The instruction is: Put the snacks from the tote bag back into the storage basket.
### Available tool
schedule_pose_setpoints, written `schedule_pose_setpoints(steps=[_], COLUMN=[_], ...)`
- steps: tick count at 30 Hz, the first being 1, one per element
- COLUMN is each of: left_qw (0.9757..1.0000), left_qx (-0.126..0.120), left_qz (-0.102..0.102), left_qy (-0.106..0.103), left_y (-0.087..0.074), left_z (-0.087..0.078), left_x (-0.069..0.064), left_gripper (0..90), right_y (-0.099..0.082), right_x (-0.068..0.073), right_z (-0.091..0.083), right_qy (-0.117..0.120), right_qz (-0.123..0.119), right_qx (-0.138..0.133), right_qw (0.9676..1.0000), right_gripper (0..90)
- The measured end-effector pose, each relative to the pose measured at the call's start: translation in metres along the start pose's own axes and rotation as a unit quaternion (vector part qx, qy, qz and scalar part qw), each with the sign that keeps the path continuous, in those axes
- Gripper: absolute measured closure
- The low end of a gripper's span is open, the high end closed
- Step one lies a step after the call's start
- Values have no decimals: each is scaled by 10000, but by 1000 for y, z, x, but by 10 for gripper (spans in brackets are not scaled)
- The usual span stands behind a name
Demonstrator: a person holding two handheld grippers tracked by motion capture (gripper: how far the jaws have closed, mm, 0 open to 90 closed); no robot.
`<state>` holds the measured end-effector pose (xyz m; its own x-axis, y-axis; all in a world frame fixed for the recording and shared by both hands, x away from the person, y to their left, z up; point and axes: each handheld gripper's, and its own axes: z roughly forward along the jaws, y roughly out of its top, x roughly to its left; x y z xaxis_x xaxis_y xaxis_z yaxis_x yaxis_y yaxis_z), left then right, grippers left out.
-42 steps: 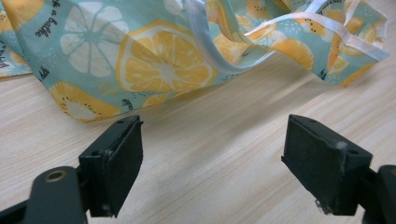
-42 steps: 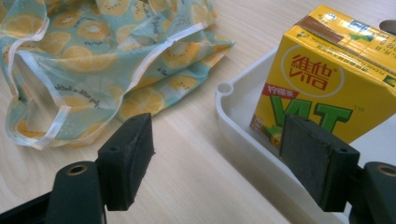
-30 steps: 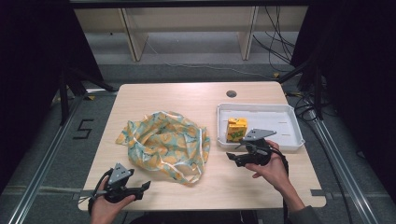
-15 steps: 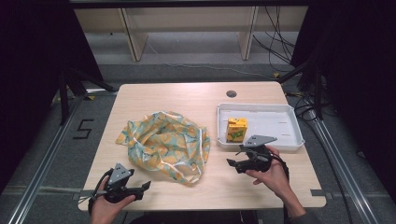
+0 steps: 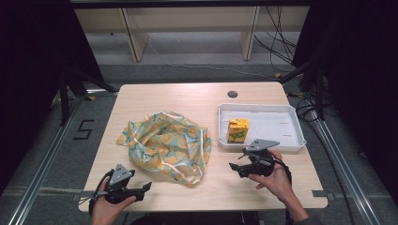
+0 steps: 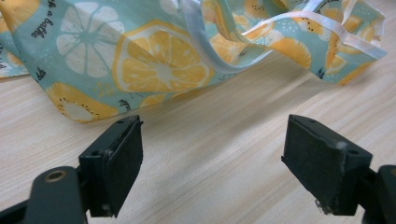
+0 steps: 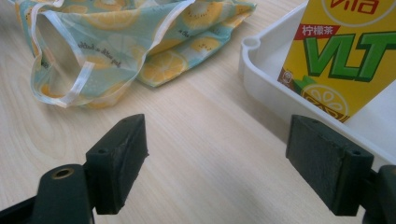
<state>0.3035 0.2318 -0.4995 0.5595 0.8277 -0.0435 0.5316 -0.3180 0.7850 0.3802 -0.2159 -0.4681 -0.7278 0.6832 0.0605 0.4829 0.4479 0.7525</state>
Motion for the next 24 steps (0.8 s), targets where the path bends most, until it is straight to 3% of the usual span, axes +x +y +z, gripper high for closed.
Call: schedule_pose_setpoints(steps=[8, 17, 21, 22, 23, 24], left_qw=[9999, 10000, 9999, 10000, 10000, 9999], left_qx=[92, 44, 121, 62, 27, 146], left_qz=[69, -19, 108, -49, -54, 69], left_qy=[-10, 9, 18, 46, 16, -6], left_y=[0, 0, 0, -1, -1, 0], left_z=[-1, 0, -1, 1, 1, -1], left_x=[1, 0, 1, -1, -1, 0], left_gripper=[194, 194, 194, 194, 194, 194], right_y=[-6, -19, -25, -26, -28, -29], right_x=[3, 6, 8, 9, 9, 9], right_z=[-3, -10, -13, -13, -14, -15], right_qy=[-33, -49, -56, -65, -37, -46], right_qz=[42, 75, 120, 125, 97, 114], right_qx=[-42, 69, 44, 32, 29, 20], right_qw=[10000, 9999, 9999, 9999, 9999, 9999], right_gripper=[215, 203, 193, 192, 191, 188])
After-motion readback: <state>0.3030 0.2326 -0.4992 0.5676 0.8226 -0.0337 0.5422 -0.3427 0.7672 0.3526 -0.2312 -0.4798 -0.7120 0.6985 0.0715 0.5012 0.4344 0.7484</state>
